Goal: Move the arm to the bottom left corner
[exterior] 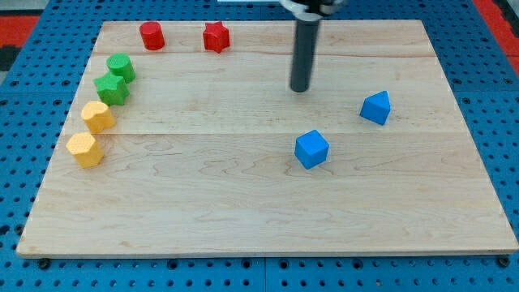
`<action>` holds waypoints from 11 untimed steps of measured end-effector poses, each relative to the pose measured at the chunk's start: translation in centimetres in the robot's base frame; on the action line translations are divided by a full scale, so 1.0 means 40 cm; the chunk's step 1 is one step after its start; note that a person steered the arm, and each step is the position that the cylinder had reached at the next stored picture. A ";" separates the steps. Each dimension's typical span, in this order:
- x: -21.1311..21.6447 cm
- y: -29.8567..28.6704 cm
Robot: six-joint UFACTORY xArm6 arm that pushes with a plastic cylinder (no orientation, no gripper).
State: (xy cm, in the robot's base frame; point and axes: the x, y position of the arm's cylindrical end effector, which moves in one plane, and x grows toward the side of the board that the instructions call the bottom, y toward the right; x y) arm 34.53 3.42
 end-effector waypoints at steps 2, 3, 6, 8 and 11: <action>-0.063 -0.260; 0.002 -0.278; 0.338 -0.416; 0.671 -0.467; 0.524 -0.844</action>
